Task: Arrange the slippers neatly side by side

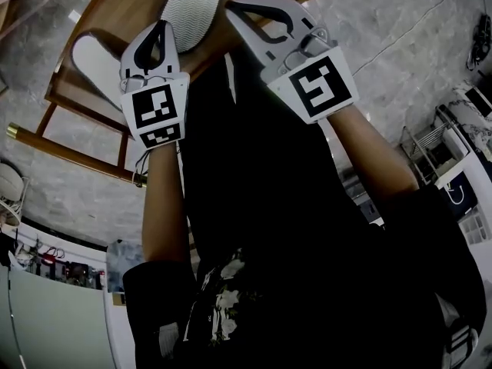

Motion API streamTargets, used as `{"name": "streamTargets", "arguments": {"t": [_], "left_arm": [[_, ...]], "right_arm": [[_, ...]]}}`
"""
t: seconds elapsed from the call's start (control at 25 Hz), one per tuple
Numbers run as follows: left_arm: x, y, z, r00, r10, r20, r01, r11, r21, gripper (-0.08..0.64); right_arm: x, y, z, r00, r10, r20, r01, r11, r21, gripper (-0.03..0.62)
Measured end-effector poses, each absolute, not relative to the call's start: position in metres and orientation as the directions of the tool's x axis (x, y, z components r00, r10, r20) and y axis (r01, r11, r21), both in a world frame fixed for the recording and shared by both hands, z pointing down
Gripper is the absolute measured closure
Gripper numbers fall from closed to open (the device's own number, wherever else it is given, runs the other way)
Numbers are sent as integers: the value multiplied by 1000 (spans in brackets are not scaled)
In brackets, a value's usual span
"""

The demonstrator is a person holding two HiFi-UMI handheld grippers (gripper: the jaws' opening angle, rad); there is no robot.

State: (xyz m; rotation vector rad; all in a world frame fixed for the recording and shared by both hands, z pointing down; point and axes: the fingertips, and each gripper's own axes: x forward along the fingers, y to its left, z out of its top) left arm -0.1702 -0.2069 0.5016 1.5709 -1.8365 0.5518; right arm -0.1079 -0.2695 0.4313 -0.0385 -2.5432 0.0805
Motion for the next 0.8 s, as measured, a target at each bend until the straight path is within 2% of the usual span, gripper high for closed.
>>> {"name": "streamTargets", "arguments": {"t": [0.08, 0.16, 0.44, 0.56, 0.68, 0.8], "left_arm": [[-171, -205, 510, -57, -688, 723, -975, 193, 107, 555], [-173, -204, 519, -49, -675, 736, -971, 206, 123, 479], [-181, -201, 540, -42, -644, 764, -959, 242, 151, 479], [-185, -201, 542, -58, -650, 758, -959, 248, 139, 491], [-181, -200, 543, -53, -660, 749, -953, 259, 160, 500], [-181, -200, 544, -35, -667, 744, -939, 277, 204, 505]], "right_arm": [[-111, -265, 436, -823, 65, 565, 34, 997, -66, 592], [-113, -261, 440, -816, 83, 572, 55, 996, -65, 592], [-109, -255, 457, -782, 93, 617, 89, 995, -37, 577], [-107, -255, 466, -769, 78, 635, 97, 995, -5, 543], [-100, -256, 477, -743, 40, 668, 138, 986, 95, 517], [-99, -253, 488, -720, 10, 694, 253, 935, 250, 483]]}}
